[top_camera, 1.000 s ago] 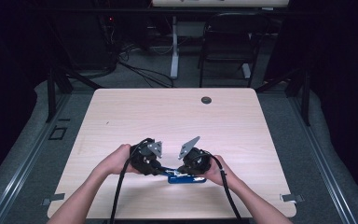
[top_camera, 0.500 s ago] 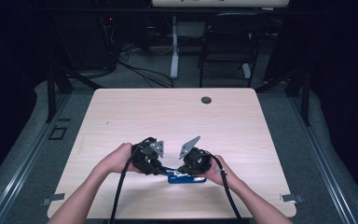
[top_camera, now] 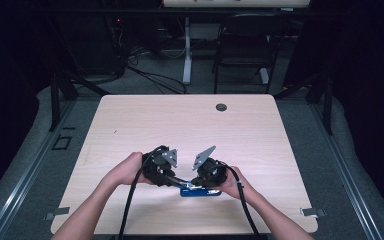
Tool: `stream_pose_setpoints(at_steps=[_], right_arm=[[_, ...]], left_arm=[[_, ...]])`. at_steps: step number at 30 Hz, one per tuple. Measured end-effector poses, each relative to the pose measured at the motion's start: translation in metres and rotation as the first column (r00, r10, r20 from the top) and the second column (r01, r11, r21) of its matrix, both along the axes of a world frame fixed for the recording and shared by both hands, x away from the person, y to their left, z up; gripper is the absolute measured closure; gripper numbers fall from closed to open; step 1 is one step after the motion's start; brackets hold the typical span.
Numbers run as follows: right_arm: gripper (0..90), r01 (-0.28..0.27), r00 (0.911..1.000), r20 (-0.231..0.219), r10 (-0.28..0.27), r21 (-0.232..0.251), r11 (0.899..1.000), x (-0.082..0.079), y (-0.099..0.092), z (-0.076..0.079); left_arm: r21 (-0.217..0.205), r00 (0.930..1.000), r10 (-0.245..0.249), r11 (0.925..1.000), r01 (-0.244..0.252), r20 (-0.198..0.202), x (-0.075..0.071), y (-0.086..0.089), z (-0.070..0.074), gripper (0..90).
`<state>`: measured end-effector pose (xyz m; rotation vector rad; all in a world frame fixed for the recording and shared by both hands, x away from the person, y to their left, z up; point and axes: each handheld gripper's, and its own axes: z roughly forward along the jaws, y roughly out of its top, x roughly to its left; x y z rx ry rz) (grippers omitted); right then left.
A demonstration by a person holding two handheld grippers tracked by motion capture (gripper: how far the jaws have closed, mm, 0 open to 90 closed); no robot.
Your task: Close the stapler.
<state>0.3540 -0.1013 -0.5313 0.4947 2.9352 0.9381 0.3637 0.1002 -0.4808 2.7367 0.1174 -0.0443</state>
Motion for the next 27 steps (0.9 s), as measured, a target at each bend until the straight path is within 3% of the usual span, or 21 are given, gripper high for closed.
stream_pose_setpoints(at_steps=[4,9,19,20,22,27], right_arm=[[90.0,-0.005,1.0,-0.002,0.005,0.008,1.0,-0.002,0.002,0.0],[90.0,-0.008,0.9999,0.011,0.007,0.055,0.998,-0.004,0.001,0.005],[90.0,0.002,1.0,0.005,-0.002,0.068,0.998,-0.003,-0.002,0.005],[90.0,0.019,0.9994,0.027,-0.02,0.051,0.998,-0.004,-0.002,0.006],[90.0,0.027,0.9996,-0.004,-0.026,0.102,0.994,0.001,-0.009,0.008],[90.0,0.01,0.9999,0.002,-0.011,0.109,0.994,-0.001,-0.007,0.011]], left_arm=[[-0.007,1.0,0.0,1.0,0.0,0.005,-0.001,-0.001,0.001,64.3],[-0.023,1.0,-0.003,0.9997,0.003,0.006,0.0,-0.004,0.004,64.6],[-0.014,0.9999,-0.016,0.9998,0.016,0.003,0.002,-0.013,0.007,61.3],[-0.019,0.9998,-0.018,0.9997,0.018,0.002,0.002,-0.013,0.006,60.4],[-0.02,0.9998,-0.014,0.9997,0.014,0.012,0.002,-0.014,0.005,60.5],[-0.062,0.9999,-0.006,0.998,0.006,0.009,0.004,-0.014,0.003,61.2]])
